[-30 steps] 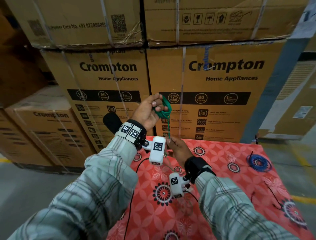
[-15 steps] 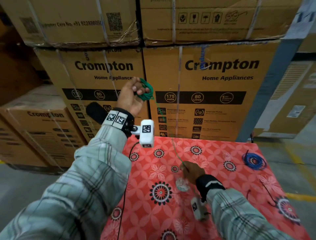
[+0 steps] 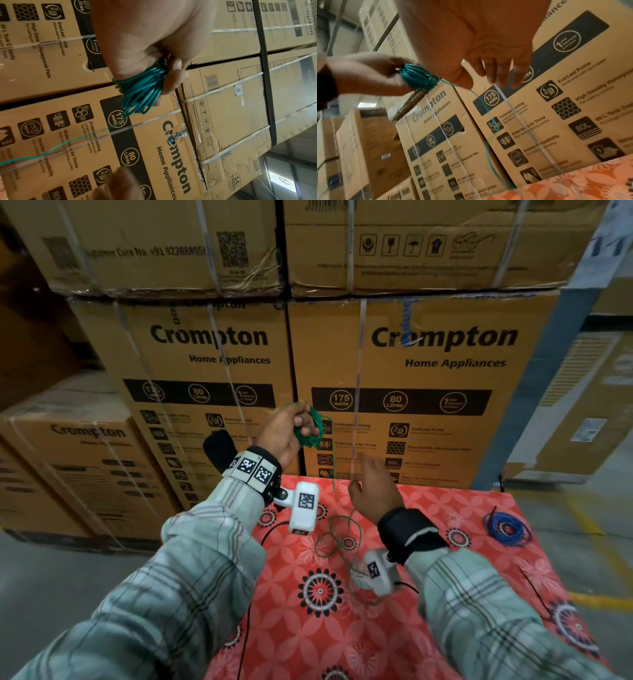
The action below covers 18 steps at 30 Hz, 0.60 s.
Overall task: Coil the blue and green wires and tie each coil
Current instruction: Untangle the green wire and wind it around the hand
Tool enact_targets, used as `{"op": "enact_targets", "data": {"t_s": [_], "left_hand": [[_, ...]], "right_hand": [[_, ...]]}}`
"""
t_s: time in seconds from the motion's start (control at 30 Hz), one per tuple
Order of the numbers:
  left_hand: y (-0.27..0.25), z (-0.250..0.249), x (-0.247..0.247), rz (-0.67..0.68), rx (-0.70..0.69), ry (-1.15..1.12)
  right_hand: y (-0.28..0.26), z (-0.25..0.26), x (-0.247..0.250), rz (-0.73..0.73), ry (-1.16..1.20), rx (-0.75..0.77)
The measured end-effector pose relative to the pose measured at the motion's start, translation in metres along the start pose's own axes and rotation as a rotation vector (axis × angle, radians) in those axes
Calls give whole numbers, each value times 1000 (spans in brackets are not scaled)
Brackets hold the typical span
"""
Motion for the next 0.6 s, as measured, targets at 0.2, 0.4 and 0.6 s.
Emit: {"op": "enact_targets", "data": {"t_s": [0.2,0.4,0.6], "left_hand": [[-14,16,-20,164,119,6],[-11,5,-24,160,18,-145],[0,11,13,-42,-52,-36]], "right_hand": [[34,1,-1,-107,235,-44],[13,12,-60,136,379,-103],[-22,63,-67,504,101,211]]}}
Point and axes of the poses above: each hand's wrist, its own y-axis towards the middle knuckle, its own x-axis out of the back of the hand, z = x × y, the point moved 8 cm from there along y, towards the middle knuckle, and after that the axes turned 13 degrees about x, right-handed, at the moved point
